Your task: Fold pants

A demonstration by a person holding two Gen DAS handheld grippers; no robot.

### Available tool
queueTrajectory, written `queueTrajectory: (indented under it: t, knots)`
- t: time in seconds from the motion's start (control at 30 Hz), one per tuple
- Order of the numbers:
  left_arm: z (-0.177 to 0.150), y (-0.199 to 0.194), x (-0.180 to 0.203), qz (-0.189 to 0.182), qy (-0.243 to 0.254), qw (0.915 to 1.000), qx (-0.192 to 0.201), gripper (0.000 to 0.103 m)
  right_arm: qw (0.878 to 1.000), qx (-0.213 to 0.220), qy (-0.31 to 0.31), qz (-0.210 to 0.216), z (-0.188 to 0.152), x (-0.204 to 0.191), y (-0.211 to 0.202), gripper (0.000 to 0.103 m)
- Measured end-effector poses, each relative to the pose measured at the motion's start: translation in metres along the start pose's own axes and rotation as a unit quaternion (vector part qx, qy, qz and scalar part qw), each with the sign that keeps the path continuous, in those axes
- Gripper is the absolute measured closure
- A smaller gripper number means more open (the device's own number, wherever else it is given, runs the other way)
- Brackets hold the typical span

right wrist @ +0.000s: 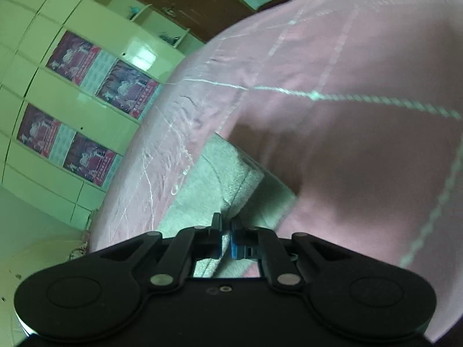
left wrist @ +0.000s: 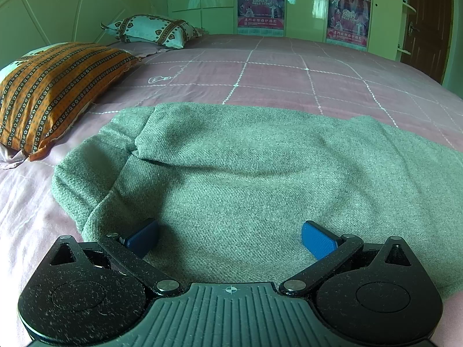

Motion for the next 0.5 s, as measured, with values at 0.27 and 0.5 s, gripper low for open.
queueTrajectory:
  t: [0.27, 0.5]
  knots:
    - [0.0, 0.0, 0.0, 0.0, 0.0, 1.0, 0.0, 0.0, 1.0, 0.01, 0.0, -0.003, -0.002, 0.006, -0.003, 0.092]
    - [0.0, 0.0, 0.0, 0.001, 0.001, 1.0, 0.0, 0.0, 1.0, 0.017, 0.025, -0.006, -0.001, 0.017, 0.007, 0.068]
Point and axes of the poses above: each gripper's, at about its wrist camera, not at the fingertips, and y roughly the way its jaws point, x to its right, z to its top, the point moved 7 cm from there along y, roughly the way its jaws point, and after that the axes turned 13 degrees about -y, right-handed, at the moved point
